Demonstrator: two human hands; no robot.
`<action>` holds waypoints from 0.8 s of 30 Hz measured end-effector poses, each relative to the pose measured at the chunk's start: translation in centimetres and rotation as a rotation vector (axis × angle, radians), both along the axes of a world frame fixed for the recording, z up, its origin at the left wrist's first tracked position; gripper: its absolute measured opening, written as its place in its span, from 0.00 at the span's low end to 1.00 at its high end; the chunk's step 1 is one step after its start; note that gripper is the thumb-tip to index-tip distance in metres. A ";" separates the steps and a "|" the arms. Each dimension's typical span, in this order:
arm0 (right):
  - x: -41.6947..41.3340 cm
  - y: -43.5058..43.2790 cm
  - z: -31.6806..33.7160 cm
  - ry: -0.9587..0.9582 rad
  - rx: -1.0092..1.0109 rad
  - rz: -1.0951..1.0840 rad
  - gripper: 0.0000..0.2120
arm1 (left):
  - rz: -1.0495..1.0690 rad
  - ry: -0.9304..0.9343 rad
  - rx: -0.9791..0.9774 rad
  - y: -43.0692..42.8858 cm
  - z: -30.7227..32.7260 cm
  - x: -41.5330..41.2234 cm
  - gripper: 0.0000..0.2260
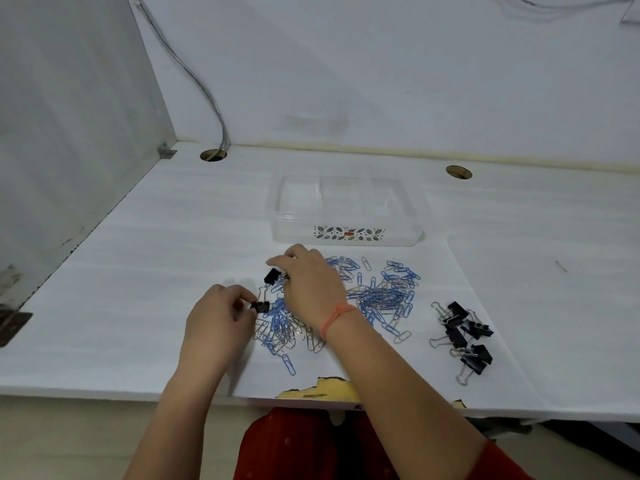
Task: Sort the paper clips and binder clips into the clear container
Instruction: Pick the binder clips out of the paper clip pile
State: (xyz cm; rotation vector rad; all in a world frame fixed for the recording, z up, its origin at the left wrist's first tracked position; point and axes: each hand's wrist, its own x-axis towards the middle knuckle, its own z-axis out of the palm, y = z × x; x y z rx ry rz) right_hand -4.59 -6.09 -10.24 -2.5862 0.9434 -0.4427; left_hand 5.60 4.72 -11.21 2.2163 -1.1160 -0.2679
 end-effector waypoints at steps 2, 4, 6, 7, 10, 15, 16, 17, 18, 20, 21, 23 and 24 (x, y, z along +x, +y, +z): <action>0.6 -0.3 -0.1 0.084 -0.041 0.044 0.23 | -0.001 -0.015 -0.024 0.1 -0.3 0.1 0.06; 1.0 -0.6 -0.2 0.091 -0.074 0.048 0.19 | -0.001 -0.032 -0.056 0.4 -0.4 0.2 0.05; 1.1 -0.9 -0.2 0.069 -0.087 0.037 0.15 | 0.024 -0.015 -0.120 0.7 -0.3 0.4 0.04; 0.9 -1.0 -0.1 0.047 -0.085 0.032 0.13 | 0.047 0.023 -0.160 0.8 -0.1 0.5 0.05; 0.1 -1.0 0.2 -0.098 0.029 -0.006 0.10 | 0.144 0.266 -0.298 0.9 0.7 0.3 0.10; -1.7 -1.0 1.9 -0.814 1.045 -0.267 0.08 | 0.281 0.960 -0.539 0.1 2.2 -0.4 0.13; -2.2 -1.2 2.2 -0.970 1.286 -0.292 0.07 | 0.297 1.141 -0.610 -0.2 2.4 -0.4 0.13; -2.8 -1.4 2.3 -1.083 1.473 -0.298 0.06 | 0.305 1.317 -0.670 -0.6 2.5 -0.4 0.13; -3.3 -1.6 2.3 -1.154 1.599 -0.298 0.06 | 0.305 1.465 -0.704 -1.0 2.6 -0.5 0.12; -4.0 -2.0 2.2 -1.199 1.691 -0.326 0.10 | 0.292 1.651 -0.709 -1.7 2.7 -0.8 0.10; -4.2 -2.1 2.2 -1.194 1.678 -0.363 0.12 | 0.287 1.700 -0.707 -2.1 2.7 -0.9 0.09; -4.4 -2.4 2.1 -1.147 1.611 -0.440 0.13 | 0.291 1.762 -0.700 -3.0 2.6 -1.2 0.13; -4.5 -2.5 2.1 -1.119 1.585 -0.473 0.13 | 0.297 1.774 -0.684 -3.5 2.7 -1.3 0.15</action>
